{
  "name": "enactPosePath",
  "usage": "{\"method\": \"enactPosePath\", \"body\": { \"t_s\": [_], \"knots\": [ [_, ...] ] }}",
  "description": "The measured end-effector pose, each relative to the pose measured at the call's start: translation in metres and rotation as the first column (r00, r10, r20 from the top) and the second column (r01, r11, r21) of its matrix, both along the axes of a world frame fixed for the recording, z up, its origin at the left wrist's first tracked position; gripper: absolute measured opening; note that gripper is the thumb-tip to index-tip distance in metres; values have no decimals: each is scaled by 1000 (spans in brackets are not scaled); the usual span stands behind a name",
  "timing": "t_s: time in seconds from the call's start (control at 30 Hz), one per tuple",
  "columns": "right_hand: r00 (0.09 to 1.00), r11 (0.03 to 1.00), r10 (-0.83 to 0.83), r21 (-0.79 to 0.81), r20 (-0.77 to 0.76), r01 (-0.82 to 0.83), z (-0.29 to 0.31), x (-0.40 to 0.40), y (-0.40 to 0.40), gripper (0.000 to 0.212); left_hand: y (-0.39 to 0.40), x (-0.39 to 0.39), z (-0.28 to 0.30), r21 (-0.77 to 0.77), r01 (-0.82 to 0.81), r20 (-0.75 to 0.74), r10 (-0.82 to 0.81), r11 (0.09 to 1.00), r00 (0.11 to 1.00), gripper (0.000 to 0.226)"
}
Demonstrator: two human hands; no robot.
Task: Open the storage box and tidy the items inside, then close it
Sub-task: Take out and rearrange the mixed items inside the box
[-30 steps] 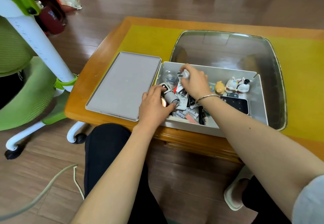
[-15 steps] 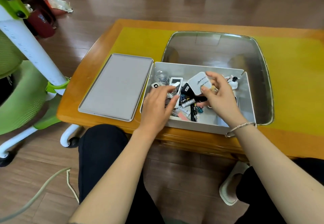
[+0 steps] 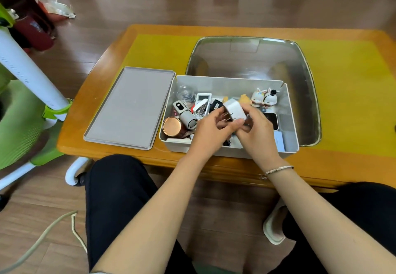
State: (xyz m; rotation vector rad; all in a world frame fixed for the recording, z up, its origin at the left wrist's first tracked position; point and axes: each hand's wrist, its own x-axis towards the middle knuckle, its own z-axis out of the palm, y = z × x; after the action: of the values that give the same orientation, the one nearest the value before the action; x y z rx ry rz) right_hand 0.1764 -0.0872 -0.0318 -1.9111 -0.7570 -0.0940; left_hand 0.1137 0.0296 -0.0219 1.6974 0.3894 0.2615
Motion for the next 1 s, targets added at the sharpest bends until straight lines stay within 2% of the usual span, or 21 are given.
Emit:
{"method": "enactPosePath", "body": {
  "t_s": [0.13, 0.27, 0.37, 0.43, 0.7, 0.8, 0.9, 1.0],
  "knots": [
    [990, 995, 98, 7, -106, -98, -3, -1, 0, 58, -2, -1, 1, 61, -66, 35, 64, 996, 997, 47],
    [966, 981, 193, 40, -171, -189, -1, 5, -4, 81, 3, -1, -1, 170, -17, 45, 9, 985, 999, 58],
    [962, 980, 200, 24, -185, -199, -3, 8, -5, 71, 5, -5, 0, 94, 7, 57, -12, 996, 998, 51],
    [967, 985, 173, 33, -189, -170, -4, 7, -4, 67, 6, -6, 0, 110, 20, 64, -27, 994, 998, 48],
    [986, 993, 118, 38, -118, -115, -4, 5, -5, 72, 4, -7, 1, 20, -16, 113, 14, 1000, 994, 45],
    [991, 995, 95, 41, -90, -91, -2, 4, -4, 70, 3, -8, 1, 31, -16, 120, 12, 999, 993, 43],
    [996, 999, 40, 36, -80, -37, -3, 3, -4, 58, 1, -9, 0, 55, -42, 127, 35, 998, 991, 33],
    [999, 1000, 3, 23, -52, -1, -6, 3, -4, 59, 2, -7, 0, 79, -52, 96, 45, 995, 994, 25]
  ]
}}
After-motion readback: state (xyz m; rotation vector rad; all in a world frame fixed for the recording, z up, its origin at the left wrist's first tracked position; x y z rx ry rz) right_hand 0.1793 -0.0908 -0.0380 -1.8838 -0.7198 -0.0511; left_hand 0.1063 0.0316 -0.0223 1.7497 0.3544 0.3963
